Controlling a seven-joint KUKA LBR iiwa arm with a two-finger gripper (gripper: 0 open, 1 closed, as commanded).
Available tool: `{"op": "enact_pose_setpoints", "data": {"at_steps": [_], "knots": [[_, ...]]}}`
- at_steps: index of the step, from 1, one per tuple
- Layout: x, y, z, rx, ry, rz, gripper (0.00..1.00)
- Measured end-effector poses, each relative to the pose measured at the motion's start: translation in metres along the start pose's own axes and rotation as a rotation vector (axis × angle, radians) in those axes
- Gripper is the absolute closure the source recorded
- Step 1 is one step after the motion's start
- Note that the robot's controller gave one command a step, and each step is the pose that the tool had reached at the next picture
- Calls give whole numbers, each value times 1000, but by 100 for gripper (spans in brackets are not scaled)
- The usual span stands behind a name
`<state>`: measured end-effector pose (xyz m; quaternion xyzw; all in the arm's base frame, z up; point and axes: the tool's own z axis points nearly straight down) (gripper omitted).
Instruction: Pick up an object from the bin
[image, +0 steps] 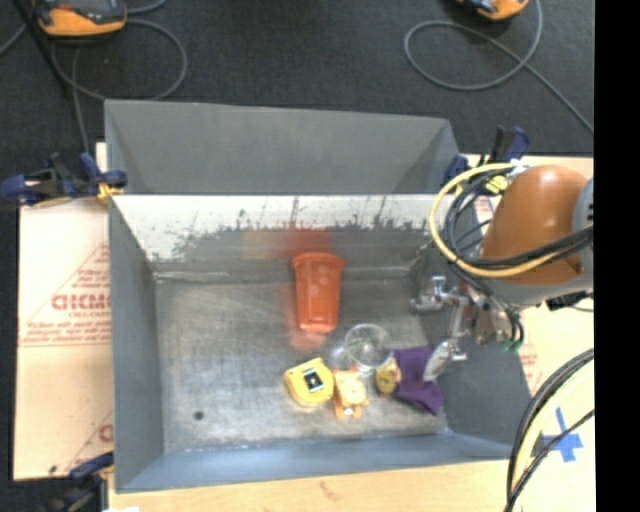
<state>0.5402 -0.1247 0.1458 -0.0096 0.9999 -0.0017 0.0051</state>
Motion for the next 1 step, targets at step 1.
{"op": "enact_pose_setpoints", "data": {"at_steps": [1], "knots": [[-54, 40, 63, 1, 8, -432, 100]]}}
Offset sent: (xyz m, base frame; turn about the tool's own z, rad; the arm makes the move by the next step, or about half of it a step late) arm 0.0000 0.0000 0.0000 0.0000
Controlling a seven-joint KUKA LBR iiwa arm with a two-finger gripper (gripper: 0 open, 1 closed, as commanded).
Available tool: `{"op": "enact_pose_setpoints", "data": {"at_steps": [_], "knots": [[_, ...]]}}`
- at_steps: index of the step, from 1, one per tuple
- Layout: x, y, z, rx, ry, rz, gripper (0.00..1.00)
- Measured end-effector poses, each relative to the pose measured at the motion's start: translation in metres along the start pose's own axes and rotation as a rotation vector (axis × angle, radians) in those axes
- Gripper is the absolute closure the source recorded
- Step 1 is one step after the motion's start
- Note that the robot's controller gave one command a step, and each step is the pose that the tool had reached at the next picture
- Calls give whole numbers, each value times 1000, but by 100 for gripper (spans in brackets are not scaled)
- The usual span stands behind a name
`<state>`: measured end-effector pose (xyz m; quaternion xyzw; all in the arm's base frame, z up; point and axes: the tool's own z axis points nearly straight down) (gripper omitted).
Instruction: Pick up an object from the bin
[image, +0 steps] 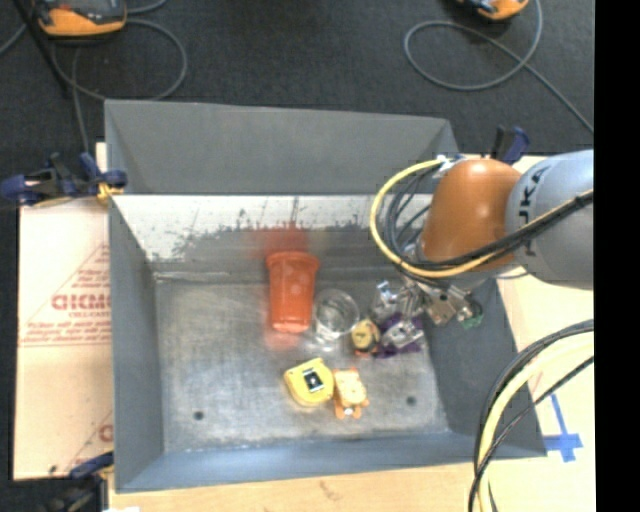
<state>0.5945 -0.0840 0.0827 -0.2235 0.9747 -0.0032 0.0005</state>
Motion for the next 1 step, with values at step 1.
{"op": "enact_pose_setpoints", "data": {"at_steps": [1], "knots": [[0, 0, 0, 0, 0, -1, 100]]}}
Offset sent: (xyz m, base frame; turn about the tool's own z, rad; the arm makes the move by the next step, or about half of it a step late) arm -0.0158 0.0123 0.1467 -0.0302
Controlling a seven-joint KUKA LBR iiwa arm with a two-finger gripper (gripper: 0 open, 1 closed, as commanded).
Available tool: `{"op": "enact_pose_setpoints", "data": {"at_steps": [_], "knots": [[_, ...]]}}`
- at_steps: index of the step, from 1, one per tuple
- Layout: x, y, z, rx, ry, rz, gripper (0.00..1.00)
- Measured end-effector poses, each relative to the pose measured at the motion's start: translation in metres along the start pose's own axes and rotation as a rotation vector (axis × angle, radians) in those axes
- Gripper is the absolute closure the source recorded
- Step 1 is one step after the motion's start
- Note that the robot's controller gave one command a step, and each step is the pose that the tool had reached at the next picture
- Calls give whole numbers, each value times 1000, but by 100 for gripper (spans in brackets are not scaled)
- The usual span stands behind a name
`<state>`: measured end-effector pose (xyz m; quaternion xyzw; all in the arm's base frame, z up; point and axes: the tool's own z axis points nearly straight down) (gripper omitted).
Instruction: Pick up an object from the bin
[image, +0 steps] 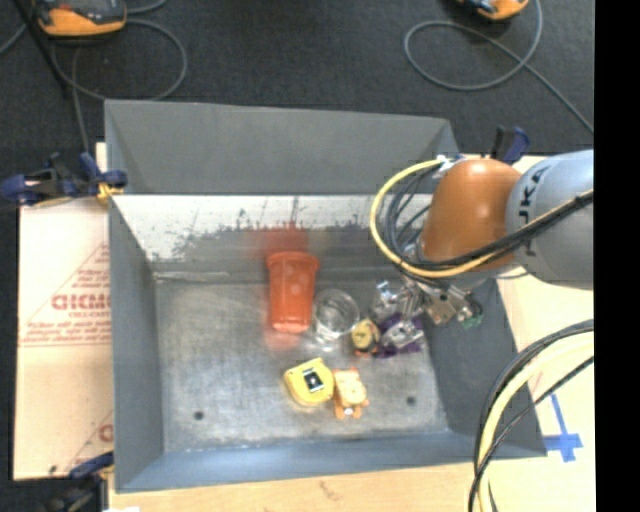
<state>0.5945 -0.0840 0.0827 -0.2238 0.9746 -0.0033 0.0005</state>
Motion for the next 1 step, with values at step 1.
{"op": "enact_pose_setpoints", "data": {"at_steps": [1], "knots": [[8, 16, -149, -3, -7, -25, 100]]}}
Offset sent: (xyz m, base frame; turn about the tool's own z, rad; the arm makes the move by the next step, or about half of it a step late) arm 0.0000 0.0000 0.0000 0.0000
